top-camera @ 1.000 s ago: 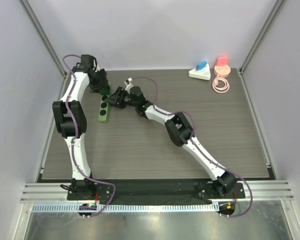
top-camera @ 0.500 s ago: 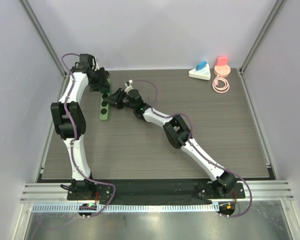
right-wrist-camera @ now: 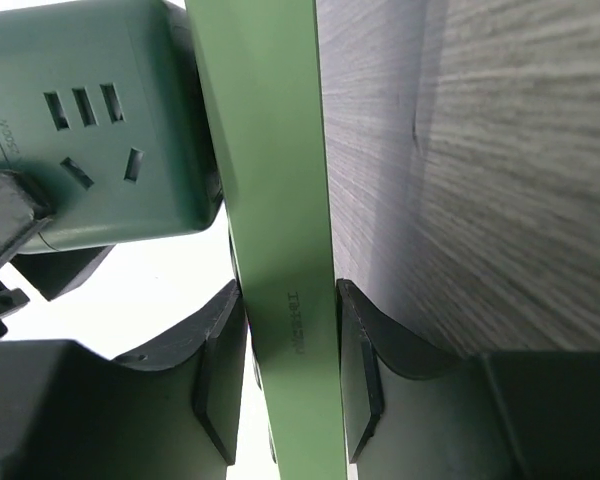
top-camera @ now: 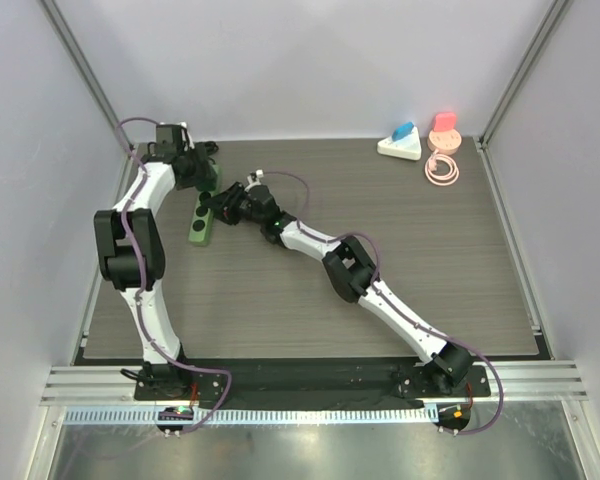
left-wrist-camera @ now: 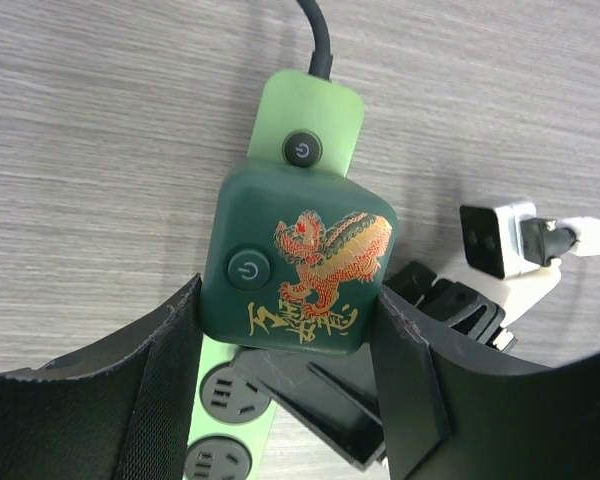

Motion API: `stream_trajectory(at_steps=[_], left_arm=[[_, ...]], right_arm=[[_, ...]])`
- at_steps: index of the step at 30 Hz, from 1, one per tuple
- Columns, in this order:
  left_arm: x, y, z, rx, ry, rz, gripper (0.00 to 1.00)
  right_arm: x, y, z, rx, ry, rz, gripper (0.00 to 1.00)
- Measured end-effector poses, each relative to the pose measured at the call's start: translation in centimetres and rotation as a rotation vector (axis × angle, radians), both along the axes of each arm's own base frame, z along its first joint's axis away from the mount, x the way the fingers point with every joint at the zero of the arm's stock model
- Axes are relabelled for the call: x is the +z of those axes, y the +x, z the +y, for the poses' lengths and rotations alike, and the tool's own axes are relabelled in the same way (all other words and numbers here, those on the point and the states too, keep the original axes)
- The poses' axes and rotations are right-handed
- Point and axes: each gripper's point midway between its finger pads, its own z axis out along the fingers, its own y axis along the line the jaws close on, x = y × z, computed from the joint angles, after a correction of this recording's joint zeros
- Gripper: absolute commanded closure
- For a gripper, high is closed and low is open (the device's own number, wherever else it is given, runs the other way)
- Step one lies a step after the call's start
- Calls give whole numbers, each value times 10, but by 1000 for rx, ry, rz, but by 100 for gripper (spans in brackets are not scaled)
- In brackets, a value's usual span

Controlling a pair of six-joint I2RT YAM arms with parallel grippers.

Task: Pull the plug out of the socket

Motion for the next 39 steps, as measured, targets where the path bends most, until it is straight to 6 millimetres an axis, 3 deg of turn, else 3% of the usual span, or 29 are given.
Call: stream_trajectory(at_steps=[10,15,21,25,27,29,30,32,33,39], left_arm=[[4,-9,13,47,-22,-79,100],[8,-10,21,121,-190,-16,100],[62,15,32,146,-227,-131,100],[69,13,23,122,-206,-144,100],[67,10,15,92,-219,-134,82],[65,9,8,47,-239,-126,52],[65,9,6,27,-250,-125,48],[66,14,2,-6,-260,-118,15],[67,18,2,-18,-259,-117,9],[59,42,5,-61,-217,-104,12]], right_arm=[[4,-10,6,30,46,38,99],[-3,-5,4,4,10,28,99],[-8,17,-10,-90,-30,99,99],[-8,25,-16,-114,-34,96,99],[-8,26,-16,-115,-36,91,99],[-8,26,-16,-114,-41,84,99],[-8,26,-16,-112,-42,80,99],[-8,26,-17,-110,-48,71,99],[-8,25,-16,-108,-50,68,99],[-7,23,-16,-93,-47,46,99]])
